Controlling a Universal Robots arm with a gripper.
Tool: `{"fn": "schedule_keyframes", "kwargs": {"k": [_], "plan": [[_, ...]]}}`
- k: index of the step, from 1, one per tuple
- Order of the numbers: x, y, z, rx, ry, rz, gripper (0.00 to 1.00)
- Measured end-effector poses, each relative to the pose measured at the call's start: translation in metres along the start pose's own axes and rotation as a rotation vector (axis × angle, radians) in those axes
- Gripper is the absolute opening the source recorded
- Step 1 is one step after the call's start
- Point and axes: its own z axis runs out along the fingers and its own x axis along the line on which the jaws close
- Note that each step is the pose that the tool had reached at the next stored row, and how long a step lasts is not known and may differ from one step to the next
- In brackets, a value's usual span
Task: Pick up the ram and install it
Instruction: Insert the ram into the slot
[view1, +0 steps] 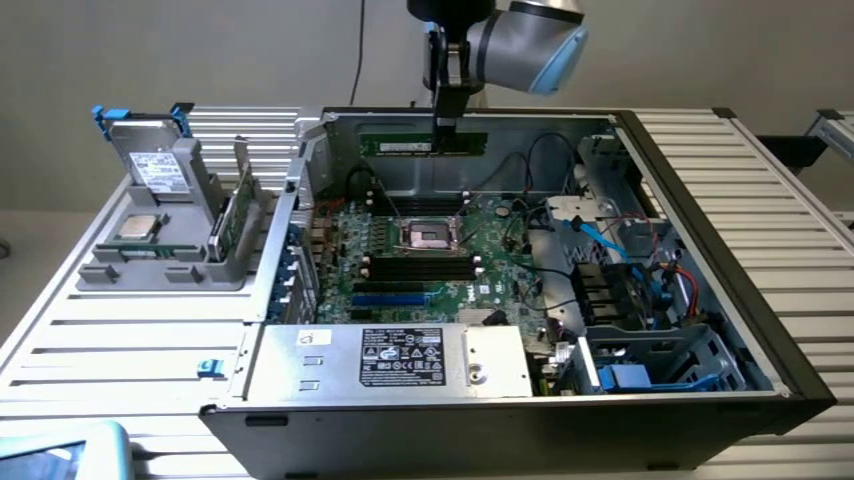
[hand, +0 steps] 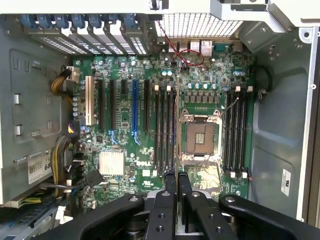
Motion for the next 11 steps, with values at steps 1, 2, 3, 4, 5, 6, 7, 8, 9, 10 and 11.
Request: {"fn": "schedule_keyframes", "kwargs": {"k": [1,2,3,4,5,6,7,8,9,10,11], "plan": [[0.0000,0.0000,0.0000,0.0000,0.0000,0.000,0.14],[0.0000,0.0000,0.0000,0.0001,-0.0001,0.000,0.14],[0.0000,0.0000,0.0000,0.0000,0.0000,0.000,0.14],[0.0000,0.0000,0.0000,0.0000,0.0000,0.000,0.14],[0.0000,0.0000,0.0000,0.0000,0.0000,0.000,0.14],[0.0000,0.0000,0.0000,0.0000,0.0000,0.000,0.14],[0.0000,0.0001,0.0000,0.0001,0.0001,0.000,0.14],[0.0000,0.0002,0.0002,0.0004,0.0005,0.001,0.14],[-0.0001,0.0004,0.0005,0.0009,0.0013,0.002,0.14],[-0.0001,0.0007,0.0009,0.0021,0.0027,0.003,0.14],[-0.0001,0.0011,0.0015,0.0039,0.0042,0.004,0.14]]}}
